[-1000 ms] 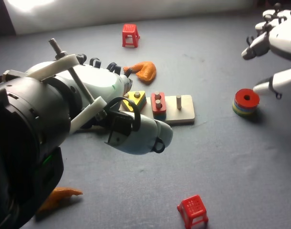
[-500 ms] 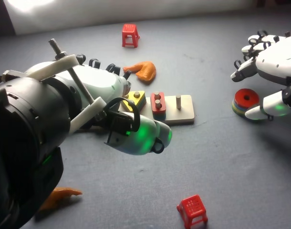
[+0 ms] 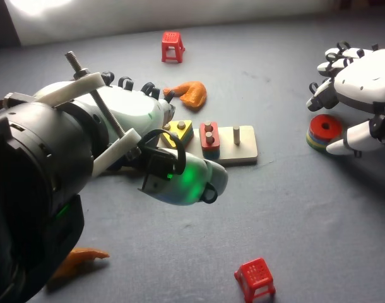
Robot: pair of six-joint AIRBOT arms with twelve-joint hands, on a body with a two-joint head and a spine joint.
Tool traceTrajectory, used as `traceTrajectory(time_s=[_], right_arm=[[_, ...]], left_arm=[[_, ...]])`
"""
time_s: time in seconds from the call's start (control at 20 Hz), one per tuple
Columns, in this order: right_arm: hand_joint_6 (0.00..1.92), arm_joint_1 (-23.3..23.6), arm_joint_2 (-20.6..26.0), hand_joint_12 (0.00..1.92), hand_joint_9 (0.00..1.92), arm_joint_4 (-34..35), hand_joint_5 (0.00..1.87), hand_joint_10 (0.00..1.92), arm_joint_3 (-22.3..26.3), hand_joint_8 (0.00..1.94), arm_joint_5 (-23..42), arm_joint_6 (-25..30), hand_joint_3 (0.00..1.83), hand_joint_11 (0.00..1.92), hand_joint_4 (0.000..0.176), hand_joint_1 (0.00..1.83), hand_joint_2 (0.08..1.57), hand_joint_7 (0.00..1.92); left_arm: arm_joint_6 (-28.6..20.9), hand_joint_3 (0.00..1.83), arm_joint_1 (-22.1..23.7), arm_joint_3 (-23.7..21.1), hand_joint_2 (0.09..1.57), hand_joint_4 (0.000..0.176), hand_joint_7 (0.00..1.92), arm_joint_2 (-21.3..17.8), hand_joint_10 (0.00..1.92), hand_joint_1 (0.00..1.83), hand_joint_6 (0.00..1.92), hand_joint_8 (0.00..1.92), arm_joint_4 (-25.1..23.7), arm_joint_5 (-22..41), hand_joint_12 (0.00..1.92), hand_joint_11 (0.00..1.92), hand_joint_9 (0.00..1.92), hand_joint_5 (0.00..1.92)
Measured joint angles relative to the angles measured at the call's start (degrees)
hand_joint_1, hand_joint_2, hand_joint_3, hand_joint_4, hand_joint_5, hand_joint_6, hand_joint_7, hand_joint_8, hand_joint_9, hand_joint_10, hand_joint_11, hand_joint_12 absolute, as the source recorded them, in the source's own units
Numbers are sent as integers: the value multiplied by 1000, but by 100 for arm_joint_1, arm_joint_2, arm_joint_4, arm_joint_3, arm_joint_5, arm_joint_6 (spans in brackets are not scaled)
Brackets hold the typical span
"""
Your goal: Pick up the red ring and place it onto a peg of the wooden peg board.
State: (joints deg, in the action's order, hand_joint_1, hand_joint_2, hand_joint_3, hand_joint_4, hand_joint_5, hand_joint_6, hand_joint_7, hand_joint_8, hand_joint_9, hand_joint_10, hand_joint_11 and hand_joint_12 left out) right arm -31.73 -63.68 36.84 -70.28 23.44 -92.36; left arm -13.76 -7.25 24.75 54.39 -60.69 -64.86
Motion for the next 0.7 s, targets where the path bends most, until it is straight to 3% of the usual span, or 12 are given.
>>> traceTrajectory(time_s=[0.05,0.15,0.2,0.35,0.7], right_arm=[[63,0,-2,0,210,0,737,17,0,78,-4,-2,6,0,24,832,975,826],[75,2,-2,0,217,-2,771,19,0,91,-2,0,2,0,21,835,969,876],[80,2,-2,0,207,0,786,13,0,86,-4,-2,8,0,35,796,981,872],[99,2,-13,0,207,-2,847,11,0,119,0,-2,14,0,0,859,997,977],[106,9,-37,0,264,-2,899,32,0,134,2,-13,11,0,0,916,1009,1061]], left_arm=[[44,0,0,13,1123,0,27,0,0,0,8,4,2,-2,0,0,0,64],[44,0,0,46,1120,0,38,2,2,0,14,7,9,-13,2,5,4,83],[44,0,4,48,1122,0,7,0,0,0,2,1,0,-42,0,0,0,44],[39,4,7,61,1140,0,14,0,0,0,7,4,15,-72,0,0,0,58],[-144,0,66,343,1135,0,18,2,0,0,7,7,9,-417,0,0,0,34]])
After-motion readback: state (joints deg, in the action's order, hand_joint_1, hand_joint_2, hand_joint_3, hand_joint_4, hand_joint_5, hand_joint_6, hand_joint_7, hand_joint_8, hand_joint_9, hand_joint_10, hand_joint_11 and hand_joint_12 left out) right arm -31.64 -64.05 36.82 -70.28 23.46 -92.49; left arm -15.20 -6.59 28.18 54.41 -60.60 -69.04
